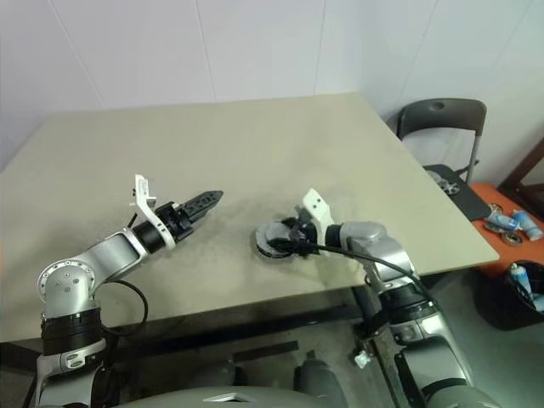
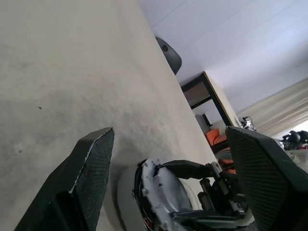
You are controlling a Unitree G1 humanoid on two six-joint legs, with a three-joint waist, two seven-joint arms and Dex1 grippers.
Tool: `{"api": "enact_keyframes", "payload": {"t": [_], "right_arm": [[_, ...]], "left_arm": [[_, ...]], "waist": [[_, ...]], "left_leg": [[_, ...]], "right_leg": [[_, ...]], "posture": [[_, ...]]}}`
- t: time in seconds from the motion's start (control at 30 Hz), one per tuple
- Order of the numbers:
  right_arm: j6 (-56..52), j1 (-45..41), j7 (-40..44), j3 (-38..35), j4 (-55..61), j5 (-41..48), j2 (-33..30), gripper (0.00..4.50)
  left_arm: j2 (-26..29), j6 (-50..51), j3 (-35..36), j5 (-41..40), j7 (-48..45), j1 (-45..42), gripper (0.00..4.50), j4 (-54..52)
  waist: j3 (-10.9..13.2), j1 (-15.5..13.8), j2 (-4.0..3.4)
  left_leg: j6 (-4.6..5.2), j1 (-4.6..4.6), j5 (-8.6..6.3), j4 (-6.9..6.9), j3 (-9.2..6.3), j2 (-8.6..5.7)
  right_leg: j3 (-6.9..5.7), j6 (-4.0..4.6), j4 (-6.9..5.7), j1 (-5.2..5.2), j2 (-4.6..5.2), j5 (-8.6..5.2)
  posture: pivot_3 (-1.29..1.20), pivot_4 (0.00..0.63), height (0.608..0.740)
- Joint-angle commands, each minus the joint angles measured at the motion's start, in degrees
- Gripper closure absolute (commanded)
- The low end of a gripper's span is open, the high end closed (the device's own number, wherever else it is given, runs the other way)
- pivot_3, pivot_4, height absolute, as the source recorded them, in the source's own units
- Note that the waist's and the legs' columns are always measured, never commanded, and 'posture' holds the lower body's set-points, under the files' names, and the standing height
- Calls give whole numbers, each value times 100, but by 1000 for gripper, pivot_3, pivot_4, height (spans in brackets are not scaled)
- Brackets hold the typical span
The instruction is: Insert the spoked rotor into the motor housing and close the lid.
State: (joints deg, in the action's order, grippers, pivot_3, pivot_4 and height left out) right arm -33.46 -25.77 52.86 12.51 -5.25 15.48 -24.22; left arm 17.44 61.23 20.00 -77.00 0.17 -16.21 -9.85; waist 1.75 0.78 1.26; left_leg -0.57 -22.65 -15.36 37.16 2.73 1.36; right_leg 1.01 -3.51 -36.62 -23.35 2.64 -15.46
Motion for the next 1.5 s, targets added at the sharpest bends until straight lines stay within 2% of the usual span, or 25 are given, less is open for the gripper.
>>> {"api": "enact_keyframes", "payload": {"t": [0.03,0.5,0.73,0.97,1.5], "right_arm": [[236,-22,-81,65,62,-173,-5,1342],[423,74,-291,219,-31,-475,88,1342],[26,-17,-459,-73,-67,-184,314,1342],[351,142,-403,308,-21,-568,186,1342],[-155,65,-774,-93,-44,-228,541,1342]], "left_arm": [[55,-67,-21,-163,24,-72,589,-235],[150,-162,-44,-128,-134,50,589,-149],[155,-203,-61,-99,-206,82,589,-116],[178,-253,-105,-101,-220,89,589,-101],[176,-289,-126,-120,-184,155,589,-151]], "waist": [[0,1,0],[1,6,3],[1,10,4],[0,16,4],[-1,27,7]], "left_leg": [[0,4,0,1,1,0],[0,28,2,30,4,0],[-1,29,3,31,5,1],[-1,31,2,32,5,2],[-5,48,4,35,1,20]], "right_leg": [[0,-1,-2,3,-2,0],[5,-8,-44,19,-30,-4],[5,-13,-47,20,-33,-2],[5,-13,-48,21,-34,-3],[32,-9,-51,26,-79,-3]], "posture": [[0,0,740],[0,0,740],[0,0,740],[0,0,740],[0,0,740]]}}
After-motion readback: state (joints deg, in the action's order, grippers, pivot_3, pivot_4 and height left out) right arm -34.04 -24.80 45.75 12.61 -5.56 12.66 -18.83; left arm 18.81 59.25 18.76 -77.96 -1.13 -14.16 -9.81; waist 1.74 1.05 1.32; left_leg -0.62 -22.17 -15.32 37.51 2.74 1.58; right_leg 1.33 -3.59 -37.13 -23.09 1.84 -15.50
